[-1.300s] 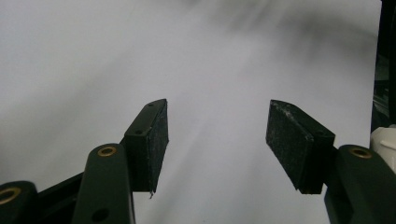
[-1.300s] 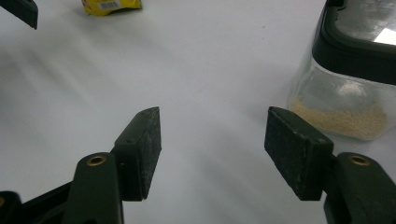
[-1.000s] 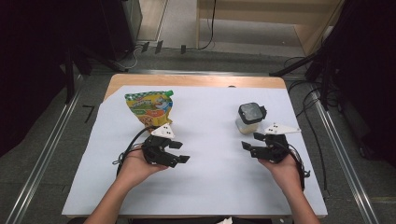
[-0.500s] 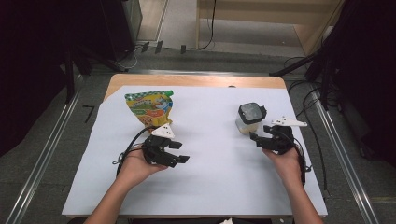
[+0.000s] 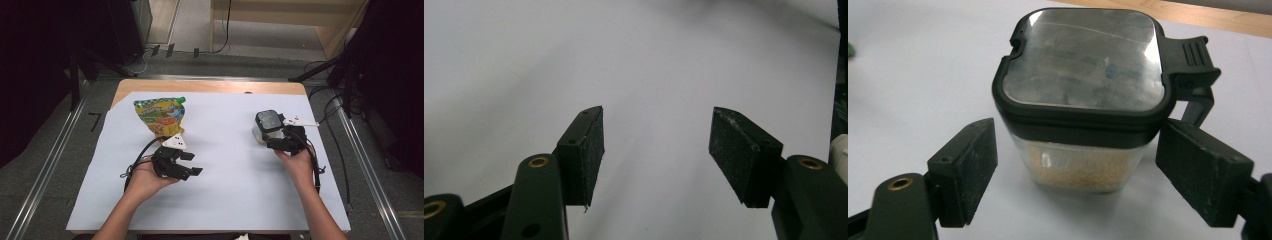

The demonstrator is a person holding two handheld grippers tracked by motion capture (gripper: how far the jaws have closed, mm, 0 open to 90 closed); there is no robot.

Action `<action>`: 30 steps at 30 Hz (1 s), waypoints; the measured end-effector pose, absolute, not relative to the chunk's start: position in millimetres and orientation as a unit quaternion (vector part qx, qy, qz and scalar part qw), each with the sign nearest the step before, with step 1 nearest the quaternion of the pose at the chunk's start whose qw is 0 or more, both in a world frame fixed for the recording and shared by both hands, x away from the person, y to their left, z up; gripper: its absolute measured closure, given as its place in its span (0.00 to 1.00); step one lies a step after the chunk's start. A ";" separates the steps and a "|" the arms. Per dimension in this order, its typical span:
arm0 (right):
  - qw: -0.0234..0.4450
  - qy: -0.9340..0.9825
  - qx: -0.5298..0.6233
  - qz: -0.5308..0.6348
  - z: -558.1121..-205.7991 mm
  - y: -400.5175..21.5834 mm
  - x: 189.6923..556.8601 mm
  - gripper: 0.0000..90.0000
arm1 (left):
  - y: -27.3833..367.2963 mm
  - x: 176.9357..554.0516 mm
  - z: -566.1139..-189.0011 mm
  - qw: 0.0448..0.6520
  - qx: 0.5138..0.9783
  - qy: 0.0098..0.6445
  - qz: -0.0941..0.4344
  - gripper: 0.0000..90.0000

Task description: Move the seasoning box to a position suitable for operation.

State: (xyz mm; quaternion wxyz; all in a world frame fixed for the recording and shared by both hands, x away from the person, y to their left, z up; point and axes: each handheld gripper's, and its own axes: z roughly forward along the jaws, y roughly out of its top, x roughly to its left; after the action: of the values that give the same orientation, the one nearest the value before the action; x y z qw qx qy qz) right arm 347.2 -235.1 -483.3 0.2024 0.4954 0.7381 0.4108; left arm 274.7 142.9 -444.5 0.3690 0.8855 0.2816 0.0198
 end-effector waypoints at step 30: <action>0.239 0.707 0.512 0.425 -510.3 -212.5 378.3 0.15 | 164.2 260.6 -446.9 0.373 0.874 0.311 0.024 0.45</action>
State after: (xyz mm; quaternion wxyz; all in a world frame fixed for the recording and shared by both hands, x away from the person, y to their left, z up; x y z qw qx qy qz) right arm 378.3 -212.5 -510.3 0.2388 0.5119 0.7075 0.4247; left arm 260.6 164.2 -446.9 0.3731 0.8738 0.3110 0.0240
